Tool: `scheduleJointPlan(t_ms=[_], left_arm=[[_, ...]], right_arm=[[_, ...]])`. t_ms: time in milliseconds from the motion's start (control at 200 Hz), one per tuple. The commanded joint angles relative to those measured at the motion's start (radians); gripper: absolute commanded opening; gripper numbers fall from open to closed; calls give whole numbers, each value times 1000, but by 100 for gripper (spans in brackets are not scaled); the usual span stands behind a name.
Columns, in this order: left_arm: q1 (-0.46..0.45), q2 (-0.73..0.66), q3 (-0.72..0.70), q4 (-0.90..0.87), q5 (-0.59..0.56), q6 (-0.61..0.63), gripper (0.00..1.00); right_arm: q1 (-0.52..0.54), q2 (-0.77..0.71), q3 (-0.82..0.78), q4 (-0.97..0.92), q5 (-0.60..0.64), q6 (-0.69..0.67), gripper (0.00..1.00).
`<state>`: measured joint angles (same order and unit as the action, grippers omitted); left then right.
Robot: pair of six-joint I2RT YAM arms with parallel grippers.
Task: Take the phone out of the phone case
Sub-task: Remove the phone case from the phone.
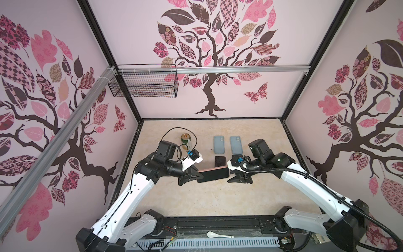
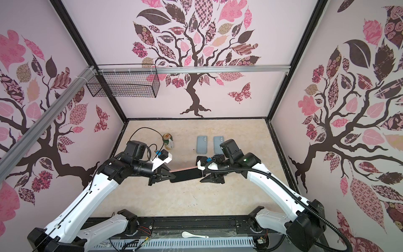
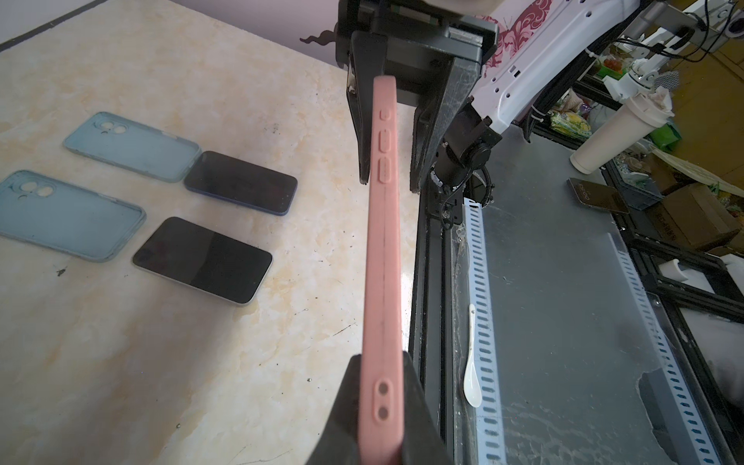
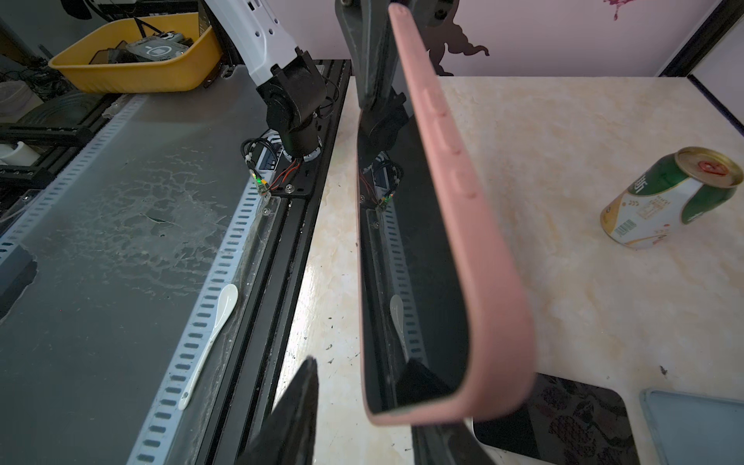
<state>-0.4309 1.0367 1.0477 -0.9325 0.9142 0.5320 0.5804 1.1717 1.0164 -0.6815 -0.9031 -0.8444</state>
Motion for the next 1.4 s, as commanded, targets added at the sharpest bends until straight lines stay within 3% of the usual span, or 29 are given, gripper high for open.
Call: scheduleJointPlan(t_ms=[0, 180, 1020, 1395], left_arm=[[4, 4, 62, 31, -1, 9, 0], [9, 17, 78, 17, -19, 9, 0], [14, 23, 121, 12, 17, 20, 0], [15, 24, 118, 41, -7, -7, 0]], right_arm=[[16, 14, 44, -43, -51, -25, 36], [22, 15, 47, -56, -43, -29, 34], [32, 29, 44, -73, -49, -30, 43], [32, 24, 48, -83, -53, -31, 35]])
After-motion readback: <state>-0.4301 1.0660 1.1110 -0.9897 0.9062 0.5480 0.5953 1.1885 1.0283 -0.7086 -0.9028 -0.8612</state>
